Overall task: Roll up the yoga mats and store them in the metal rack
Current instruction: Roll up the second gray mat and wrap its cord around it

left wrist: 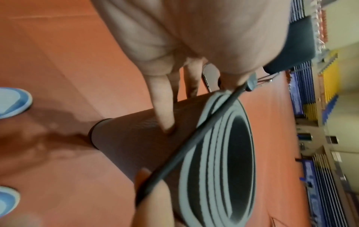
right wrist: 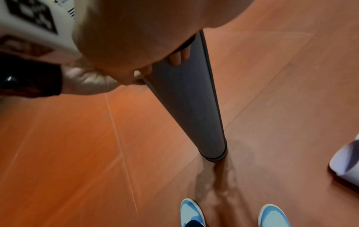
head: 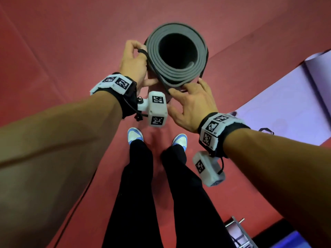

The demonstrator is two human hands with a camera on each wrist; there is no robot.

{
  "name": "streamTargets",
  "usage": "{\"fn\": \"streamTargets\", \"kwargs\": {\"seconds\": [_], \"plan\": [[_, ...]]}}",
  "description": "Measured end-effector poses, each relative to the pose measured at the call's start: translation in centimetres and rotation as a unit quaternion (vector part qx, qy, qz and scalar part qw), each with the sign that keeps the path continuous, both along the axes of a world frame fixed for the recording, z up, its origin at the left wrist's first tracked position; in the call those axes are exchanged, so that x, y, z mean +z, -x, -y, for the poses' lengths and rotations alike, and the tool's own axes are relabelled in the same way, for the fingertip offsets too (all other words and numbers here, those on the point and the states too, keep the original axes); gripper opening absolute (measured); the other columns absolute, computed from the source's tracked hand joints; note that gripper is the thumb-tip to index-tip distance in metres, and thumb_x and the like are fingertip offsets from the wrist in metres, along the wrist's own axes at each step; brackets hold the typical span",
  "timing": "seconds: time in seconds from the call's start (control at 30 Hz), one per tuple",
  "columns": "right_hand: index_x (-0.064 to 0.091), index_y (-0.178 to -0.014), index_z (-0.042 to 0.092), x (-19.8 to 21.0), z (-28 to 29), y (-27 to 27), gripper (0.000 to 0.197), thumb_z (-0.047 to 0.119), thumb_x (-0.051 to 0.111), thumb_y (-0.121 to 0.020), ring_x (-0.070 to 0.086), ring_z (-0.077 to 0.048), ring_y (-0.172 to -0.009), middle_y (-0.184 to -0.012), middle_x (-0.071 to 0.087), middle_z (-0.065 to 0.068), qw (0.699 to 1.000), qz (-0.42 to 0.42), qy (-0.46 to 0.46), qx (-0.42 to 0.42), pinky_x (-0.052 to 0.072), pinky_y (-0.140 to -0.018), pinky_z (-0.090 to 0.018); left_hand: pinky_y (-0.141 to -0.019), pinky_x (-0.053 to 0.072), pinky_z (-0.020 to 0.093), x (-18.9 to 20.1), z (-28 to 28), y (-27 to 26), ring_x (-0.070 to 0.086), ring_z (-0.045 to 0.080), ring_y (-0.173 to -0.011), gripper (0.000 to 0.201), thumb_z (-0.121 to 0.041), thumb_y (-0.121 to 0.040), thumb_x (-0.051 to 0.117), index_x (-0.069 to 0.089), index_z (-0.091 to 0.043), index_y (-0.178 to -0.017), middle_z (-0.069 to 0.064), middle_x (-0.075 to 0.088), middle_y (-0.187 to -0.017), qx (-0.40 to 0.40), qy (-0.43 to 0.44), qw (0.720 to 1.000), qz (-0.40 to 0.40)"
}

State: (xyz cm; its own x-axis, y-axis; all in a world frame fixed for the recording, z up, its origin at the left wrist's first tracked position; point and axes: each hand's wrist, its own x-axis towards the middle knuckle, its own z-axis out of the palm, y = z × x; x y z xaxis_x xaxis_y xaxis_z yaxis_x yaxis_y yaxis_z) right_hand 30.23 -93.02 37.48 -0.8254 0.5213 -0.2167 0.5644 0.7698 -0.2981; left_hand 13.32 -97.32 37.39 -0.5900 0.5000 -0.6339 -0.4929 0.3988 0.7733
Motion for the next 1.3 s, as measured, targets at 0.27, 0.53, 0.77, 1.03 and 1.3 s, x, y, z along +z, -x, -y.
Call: {"fn": "streamTargets", "kwargs": {"seconds": [0.27,0.53,0.77,1.03,1.3], "plan": [[0.040,-0.140,0.025,0.5,1.5,0.3,0.060,0.047,0.048,-0.086,0.026,-0.027,-0.138,-0.141,0.042,-0.008,0.972,0.225,0.056,0.028,0.020,-0.111,-0.051,-0.070,0.058,0.032,-1.6,2.5,-1.3,0.054,0.014,-0.074,0.029,-0.016,-0.096,0.043,0.046,-0.018,-0.068,-0.004,0.047,-0.058,0.064,0.047,0.992,0.094],[0.008,-0.155,0.030,-1.8,0.7,1.0,0.084,0.037,0.055,-0.086,0.009,-0.024,-0.148,-0.162,0.009,0.002,0.945,0.283,0.165,0.013,0.026,-0.113,-0.050,-0.075,0.061,0.044,-3.3,3.7,-1.4,0.069,0.020,-0.086,0.019,-0.037,-0.091,0.057,0.057,-0.027,-0.076,0.000,0.067,-0.080,-0.085,0.045,0.983,-0.158],[0.024,-0.150,0.026,-2.1,0.0,1.8,0.074,0.035,0.057,-0.084,0.037,-0.028,-0.136,-0.147,0.041,-0.007,0.951,0.262,0.160,0.033,0.039,-0.105,-0.044,-0.081,0.060,0.043,-3.7,1.4,0.3,0.068,0.033,-0.093,0.018,-0.031,-0.086,0.046,0.046,-0.024,-0.069,0.009,0.065,-0.088,-0.124,0.158,0.973,-0.113],[0.056,-0.130,0.016,-1.8,-0.5,-1.4,0.047,0.031,0.046,-0.087,0.058,-0.034,-0.111,-0.129,0.060,-0.009,0.967,0.203,0.120,0.100,0.048,-0.088,-0.036,-0.052,0.054,0.027,-4.9,1.8,0.5,0.064,0.017,-0.059,0.015,-0.006,-0.099,0.044,0.057,-0.001,-0.093,0.015,0.066,-0.093,-0.176,0.200,0.963,-0.035],[0.063,-0.103,0.014,3.2,-5.3,-2.1,0.033,0.036,0.042,-0.089,0.060,-0.039,-0.092,-0.101,0.067,-0.014,0.986,0.101,0.037,-0.126,0.045,-0.072,-0.036,-0.079,0.053,0.040,-0.2,-0.2,1.5,0.059,0.016,-0.095,0.052,-0.064,-0.097,0.027,0.048,-0.031,-0.131,-0.005,0.059,-0.113,-0.114,0.147,0.983,0.005]]}}
